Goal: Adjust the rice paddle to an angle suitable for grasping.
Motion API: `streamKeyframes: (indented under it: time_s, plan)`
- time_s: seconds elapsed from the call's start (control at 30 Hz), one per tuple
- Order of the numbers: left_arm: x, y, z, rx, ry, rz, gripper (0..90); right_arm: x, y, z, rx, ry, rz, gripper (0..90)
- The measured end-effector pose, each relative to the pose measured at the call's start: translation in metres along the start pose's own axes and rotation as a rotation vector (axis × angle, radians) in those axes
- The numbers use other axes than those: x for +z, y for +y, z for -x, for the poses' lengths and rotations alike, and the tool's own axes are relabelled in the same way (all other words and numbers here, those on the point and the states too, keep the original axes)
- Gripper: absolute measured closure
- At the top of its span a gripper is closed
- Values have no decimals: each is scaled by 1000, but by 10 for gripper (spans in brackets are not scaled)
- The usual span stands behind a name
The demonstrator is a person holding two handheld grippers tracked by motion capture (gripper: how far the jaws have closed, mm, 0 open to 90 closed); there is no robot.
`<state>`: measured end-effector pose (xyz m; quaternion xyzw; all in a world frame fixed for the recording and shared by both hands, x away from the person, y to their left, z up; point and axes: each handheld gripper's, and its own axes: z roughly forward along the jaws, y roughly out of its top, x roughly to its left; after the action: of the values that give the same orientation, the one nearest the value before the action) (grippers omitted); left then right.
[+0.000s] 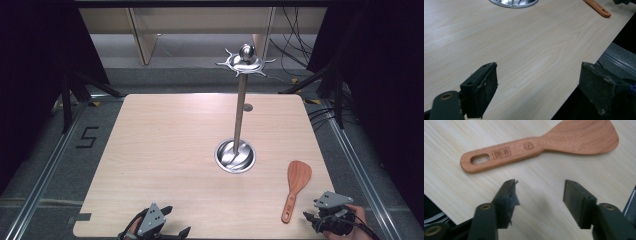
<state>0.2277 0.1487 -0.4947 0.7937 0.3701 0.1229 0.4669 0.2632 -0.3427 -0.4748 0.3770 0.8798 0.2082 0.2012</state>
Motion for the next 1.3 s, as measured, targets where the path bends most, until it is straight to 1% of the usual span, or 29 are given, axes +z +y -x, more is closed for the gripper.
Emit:
streamKeyframes:
  time_s: [0.03, 0.1, 0.13, 0.17, 0.23, 0.27, 0.37, 0.4, 0.43, 0.47, 0.5, 0.53, 0.57, 0.6, 0.63, 0.67, 0.7, 0.8, 0.83, 0.93, 0.97, 1.03, 1.07, 1.13, 1.17, 1.2, 1.23, 1.27, 1.3]
  plan:
    - [0, 0, 0, -4, -1, 3, 147, -2, 1, 0, -1, 5, 26, 573]
    - [0, 1, -2, 23, -2, -1, 147, -4, 2, -1, 5, 21, 68, 675]
    - [0, 1, -2, 23, -2, -1, 148, -5, 3, -2, 11, 30, 81, 719]
    - [1, 0, 0, -3, 2, 0, 147, -5, 4, -1, 1, 29, 91, 758]
    - [0, 0, 0, 0, -2, -1, 147, -4, 5, -2, -2, 31, 82, 808]
    - [0, 0, 0, 0, -2, 1, 147, -3, 6, -2, -7, 46, 73, 833]
    - [1, 0, 1, -6, -3, 7, 147, 2, 7, -6, -23, 70, 59, 889]
    - [1, 0, 1, -7, -4, 6, 147, 3, 8, -7, -43, 75, 52, 900]
    - [1, 0, 1, -7, -4, 6, 147, 3, 8, -7, -43, 75, 52, 900]
    - [0, 0, 0, 1, 0, 1, 147, 4, 9, -8, -46, 83, 52, 900]
    - [0, 0, 0, -3, -1, 0, 147, 6, 11, -10, -56, 99, 44, 900]
    - [0, 0, 0, -3, -1, 0, 147, 6, 11, -10, -56, 99, 44, 900]
    - [1, 0, 0, -1, -1, 1, 147, 8, 11, -11, -68, 102, 46, 900]
    - [1, 0, 0, -2, 0, 0, 147, 12, 13, -15, -56, 119, 53, 900]
    - [1, 0, 0, -3, 1, 1, 147, 13, 14, -15, -60, 126, 61, 900]
    - [0, 0, 0, -3, 9, -4, 147, 14, 14, -18, -52, 143, 44, 900]
    - [1, 0, 0, -5, 3, 1, 147, 17, 16, -19, -71, 147, 33, 900]
    - [1, 0, 0, -3, 5, -3, 147, 19, 17, -22, -67, 159, 37, 900]
    - [0, 0, 0, -2, 4, -10, 147, 21, 19, -23, -83, 165, 39, 900]
    - [0, 0, 0, -3, 1, -12, 147, 23, 22, -24, -88, 167, 36, 900]
    - [0, 1, -1, 4, 5, -14, 147, 25, 25, -25, -94, 178, 25, 900]
    - [1, 1, -1, 2, -1, -8, 147, 27, 26, -26, -90, 183, 25, 900]
    - [0, 1, -1, 9, 4, -17, 147, 32, 32, -28, -106, 181, 35, 900]
    - [0, 1, -1, 13, 3, -16, 147, 33, 34, -28, -108, 182, 37, 900]
    - [1, 1, -2, 29, -6, -11, 147, 36, 38, -29, -121, 182, 36, 900]
    - [1, 1, -1, 3, -3, -9, 147, 40, 47, -31, -133, 177, 36, 896]
    - [-1, 1, 0, 5, 13, -15, 147, 42, 51, -31, -149, 175, 35, 896]
    - [-1, 1, 0, 5, 13, -15, 147, 42, 51, -31, -149, 175, 35, 896]
    - [0, 1, -3, 29, 3, -10, 147, 48, 60, -32, -158, 166, 38, 894]
